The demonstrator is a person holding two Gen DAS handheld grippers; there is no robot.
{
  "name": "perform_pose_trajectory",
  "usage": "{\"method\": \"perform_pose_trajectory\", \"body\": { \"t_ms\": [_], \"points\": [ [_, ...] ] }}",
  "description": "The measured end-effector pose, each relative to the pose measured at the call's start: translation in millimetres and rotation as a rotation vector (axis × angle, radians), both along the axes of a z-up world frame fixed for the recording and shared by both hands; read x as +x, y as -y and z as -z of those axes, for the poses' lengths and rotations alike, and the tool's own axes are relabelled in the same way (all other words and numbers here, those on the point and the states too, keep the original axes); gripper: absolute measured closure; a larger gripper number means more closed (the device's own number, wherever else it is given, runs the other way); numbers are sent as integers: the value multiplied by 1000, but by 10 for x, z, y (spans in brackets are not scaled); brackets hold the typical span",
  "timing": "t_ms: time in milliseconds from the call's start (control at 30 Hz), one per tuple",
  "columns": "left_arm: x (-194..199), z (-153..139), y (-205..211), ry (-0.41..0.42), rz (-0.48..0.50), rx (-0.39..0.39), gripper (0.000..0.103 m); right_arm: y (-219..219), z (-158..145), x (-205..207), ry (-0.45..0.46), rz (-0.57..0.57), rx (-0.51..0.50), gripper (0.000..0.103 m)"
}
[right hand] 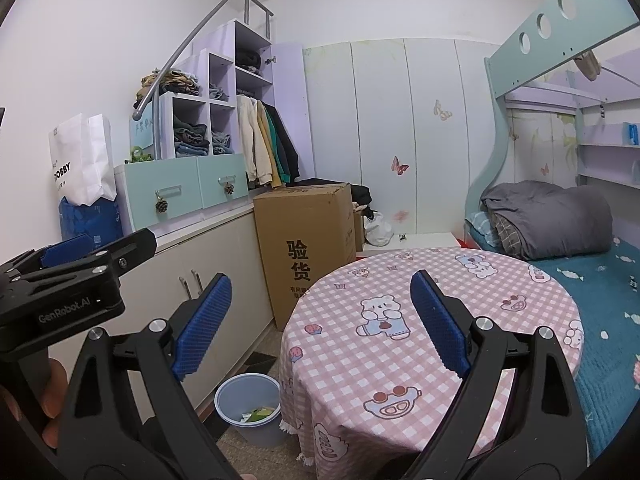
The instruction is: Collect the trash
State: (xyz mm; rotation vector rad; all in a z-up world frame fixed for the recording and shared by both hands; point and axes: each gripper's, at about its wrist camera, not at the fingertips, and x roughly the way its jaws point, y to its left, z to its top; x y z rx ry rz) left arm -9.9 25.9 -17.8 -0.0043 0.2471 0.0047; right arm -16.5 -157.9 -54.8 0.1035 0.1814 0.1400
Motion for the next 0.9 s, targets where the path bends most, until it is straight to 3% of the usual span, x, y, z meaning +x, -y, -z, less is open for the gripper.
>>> {"method": "perform_pose_trajectory", "body": {
  "t_ms": [900],
  "points": [
    [32, 35, 20, -3, 3, 15, 12, 6, 81, 26, -21, -6, 16, 13]
  ]
}}
